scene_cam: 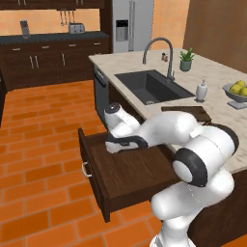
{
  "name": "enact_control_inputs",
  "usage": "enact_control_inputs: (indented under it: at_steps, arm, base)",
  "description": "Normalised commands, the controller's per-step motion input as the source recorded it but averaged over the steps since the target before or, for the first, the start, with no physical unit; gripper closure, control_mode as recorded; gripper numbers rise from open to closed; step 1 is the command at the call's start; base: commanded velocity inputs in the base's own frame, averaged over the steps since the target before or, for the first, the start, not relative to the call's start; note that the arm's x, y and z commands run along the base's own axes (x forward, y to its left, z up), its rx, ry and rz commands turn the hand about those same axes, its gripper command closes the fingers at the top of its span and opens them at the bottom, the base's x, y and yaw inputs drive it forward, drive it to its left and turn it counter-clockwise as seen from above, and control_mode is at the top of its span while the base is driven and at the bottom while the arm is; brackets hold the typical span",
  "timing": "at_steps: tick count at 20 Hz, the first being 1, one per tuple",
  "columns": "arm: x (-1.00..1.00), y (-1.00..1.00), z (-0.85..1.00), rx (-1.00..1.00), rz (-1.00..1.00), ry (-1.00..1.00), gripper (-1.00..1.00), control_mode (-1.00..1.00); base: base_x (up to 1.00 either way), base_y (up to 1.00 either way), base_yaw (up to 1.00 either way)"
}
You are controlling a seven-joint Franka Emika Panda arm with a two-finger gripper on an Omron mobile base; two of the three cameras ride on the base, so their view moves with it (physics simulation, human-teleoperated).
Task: Pick up the knife from the drawer and place it on the cutting board. Then place the meat from the plate to the cutting board.
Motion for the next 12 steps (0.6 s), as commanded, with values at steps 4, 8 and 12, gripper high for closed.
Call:
enact_control_inputs:
  at_steps: [4,8,12]
  arm:
    - [-0.96,-0.99,1.00,-0.01,-0.13,0.01,1.00,-1.00]
    - [-0.41,-0.92,0.86,-0.06,-0.02,0.16,1.00,-1.00]
    - [-0.18,-0.71,0.52,-0.01,0.22,0.01,1.00,-1.00]
  base:
    - [0.00,0.00,0.00]
    - [0.00,0.00,0.00]
    - [0.00,0.00,0.00]
